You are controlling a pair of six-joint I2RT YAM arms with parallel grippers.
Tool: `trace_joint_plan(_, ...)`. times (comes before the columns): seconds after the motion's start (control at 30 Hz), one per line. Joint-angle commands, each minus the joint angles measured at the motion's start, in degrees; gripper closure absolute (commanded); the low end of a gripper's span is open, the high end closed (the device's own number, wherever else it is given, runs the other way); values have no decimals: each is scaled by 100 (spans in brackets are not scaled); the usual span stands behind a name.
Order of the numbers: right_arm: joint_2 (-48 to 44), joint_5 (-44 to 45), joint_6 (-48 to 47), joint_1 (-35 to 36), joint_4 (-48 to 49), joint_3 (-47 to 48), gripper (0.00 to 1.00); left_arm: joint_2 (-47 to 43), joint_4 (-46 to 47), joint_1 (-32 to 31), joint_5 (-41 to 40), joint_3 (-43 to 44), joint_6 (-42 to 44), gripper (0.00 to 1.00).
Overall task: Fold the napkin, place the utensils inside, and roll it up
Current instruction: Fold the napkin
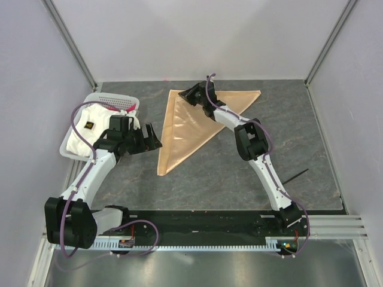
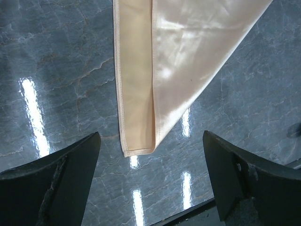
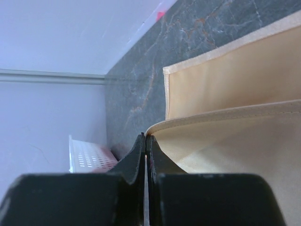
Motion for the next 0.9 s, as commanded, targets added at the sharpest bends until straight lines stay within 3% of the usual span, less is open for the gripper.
trace_joint_plan(0.0, 104, 48, 5, 31, 486, 512, 95, -104, 215, -73, -80, -57, -246, 3)
trace_joint_plan(0.03, 78, 56, -48, 31, 399, 504, 91, -86, 232, -82, -80, -83, -281, 4)
trace_joint_plan(0.07, -9, 48, -136, 31, 346, 504, 75, -95, 232, -100, -89, -100, -325, 4)
trace_joint_plan(0.13, -124, -83, -399, 31, 214, 451, 56, -86, 241, -126, -89, -101, -343, 4)
trace_joint_plan(0.17, -316, -154, -496, 22, 205, 294, 42, -77, 250, -126, -80, -92, -317, 4)
trace_joint_plan(0.23, -580, -329, -794, -4, 170, -100, 33, -86, 232, -126, -106, -22, -291, 4)
trace_joint_plan(0.4, -2143, -269, -1612, -83, -199, -1401, 31, -77, 197, -126, -98, 224, -176, 4)
trace_joint_plan(0.53, -3758, 187, -2044, -188, -647, -3191, 31, -25, 206, -126, -124, 312, -89, 4)
trace_joint_plan(0.63, -4463, 443, -2009, -328, -990, -4238, 33, 2, 206, -126, -81, 312, -62, 4)
trace_joint_plan(0.87, -4861, 170, -1640, -575, -1035, -5692, 48, -112, 223, -126, 69, 225, -106, 4)
